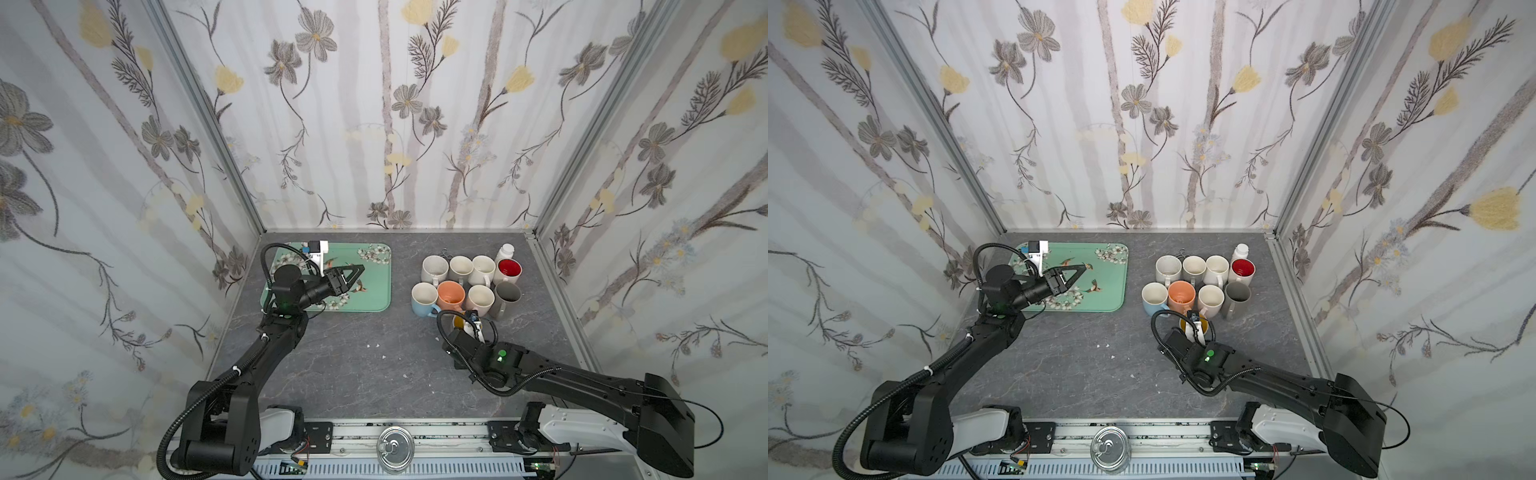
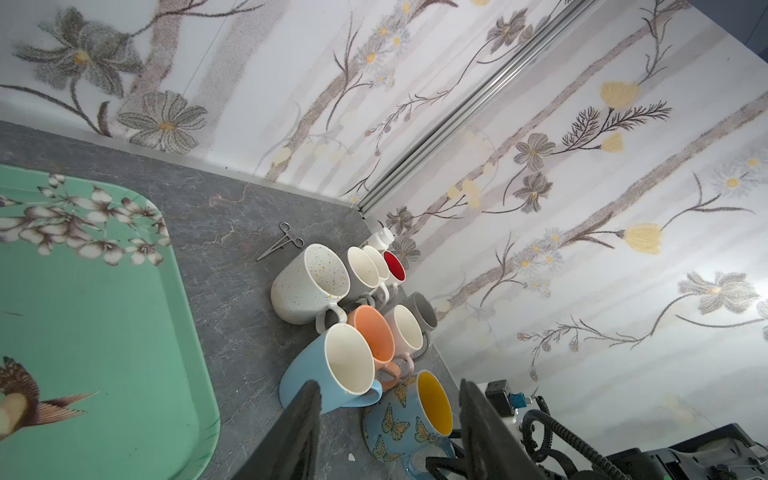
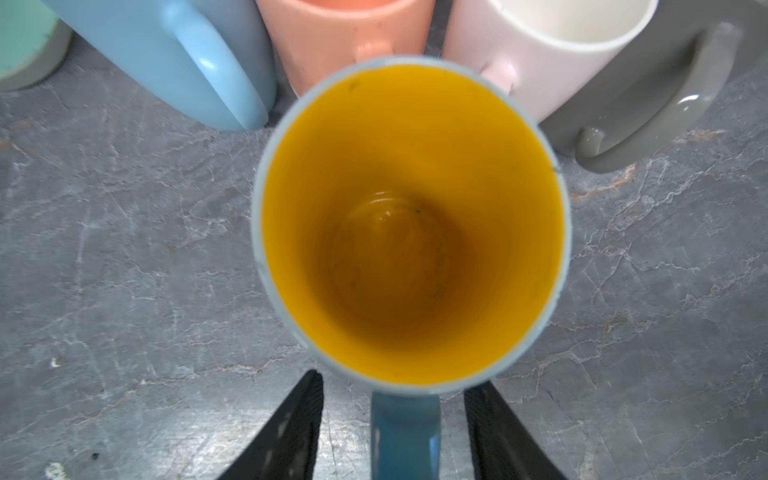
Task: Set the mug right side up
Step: 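Open the right gripper off the butterfly mug and withdraw both grippers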
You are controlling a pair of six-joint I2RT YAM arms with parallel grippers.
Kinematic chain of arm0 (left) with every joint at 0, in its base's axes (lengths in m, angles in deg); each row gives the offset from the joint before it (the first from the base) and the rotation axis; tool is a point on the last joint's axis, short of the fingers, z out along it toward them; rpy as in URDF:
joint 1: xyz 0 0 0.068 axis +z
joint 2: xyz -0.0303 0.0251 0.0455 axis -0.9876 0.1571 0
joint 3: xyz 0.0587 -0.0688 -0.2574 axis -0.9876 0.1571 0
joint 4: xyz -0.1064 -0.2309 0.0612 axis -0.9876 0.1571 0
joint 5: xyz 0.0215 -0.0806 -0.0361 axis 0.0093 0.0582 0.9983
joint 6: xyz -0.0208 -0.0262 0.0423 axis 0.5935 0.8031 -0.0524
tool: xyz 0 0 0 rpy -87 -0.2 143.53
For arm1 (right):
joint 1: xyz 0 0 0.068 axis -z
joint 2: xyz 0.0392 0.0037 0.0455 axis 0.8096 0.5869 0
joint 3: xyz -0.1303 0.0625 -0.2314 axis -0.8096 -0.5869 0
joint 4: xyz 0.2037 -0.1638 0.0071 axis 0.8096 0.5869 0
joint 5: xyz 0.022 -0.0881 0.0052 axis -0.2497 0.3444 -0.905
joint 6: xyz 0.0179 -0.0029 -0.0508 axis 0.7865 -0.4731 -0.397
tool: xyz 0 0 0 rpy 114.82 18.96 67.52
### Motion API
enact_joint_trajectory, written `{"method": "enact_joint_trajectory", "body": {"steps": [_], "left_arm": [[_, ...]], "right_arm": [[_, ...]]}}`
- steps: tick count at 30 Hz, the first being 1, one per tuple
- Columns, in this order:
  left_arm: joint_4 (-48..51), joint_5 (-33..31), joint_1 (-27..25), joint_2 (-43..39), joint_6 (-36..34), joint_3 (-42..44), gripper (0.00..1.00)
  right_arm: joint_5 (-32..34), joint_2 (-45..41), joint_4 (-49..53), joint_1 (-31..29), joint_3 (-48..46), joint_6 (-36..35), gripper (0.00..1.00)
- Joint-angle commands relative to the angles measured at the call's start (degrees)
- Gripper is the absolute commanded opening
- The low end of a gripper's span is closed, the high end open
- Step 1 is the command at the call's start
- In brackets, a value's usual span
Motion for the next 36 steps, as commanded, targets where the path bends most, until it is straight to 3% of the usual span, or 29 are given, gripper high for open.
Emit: {"method": "enact_joint_trajectory", "body": {"steps": [1, 6, 11, 20, 27, 36], "left_arm": [[4.59, 0.56, 1.44, -0.99, -3.29, -1.91, 0.54], [16.45, -1.15, 4.68, -2.15, -9.70, -6.42, 0.59], [26.77, -4.09, 7.56, -3.70, -17.16, -9.04, 0.68], [34.73, -11.55, 11.79, -7.10, -23.16, -7.62, 0.84], [35.25, -20.82, 12.82, -7.99, -25.13, -4.10, 1.00], [30.38, -32.47, 13.03, -10.33, -29.03, 2.52, 1.00]], "right_arm": [[5.13, -2.01, 2.55, 0.17, 1.83, -0.31, 0.60], [8.42, -5.88, 0.65, 3.49, 2.08, -4.75, 0.75], [8.04, -10.47, -5.43, 10.45, 1.52, -11.60, 0.85], [6.63, -19.16, -17.28, 22.63, -3.42, -22.29, 0.99], [2.88, -26.92, -38.39, 31.34, -17.50, -33.46, 1.00], [-6.28, -25.44, -64.67, 43.91, -31.03, -40.15, 1.00]]}}
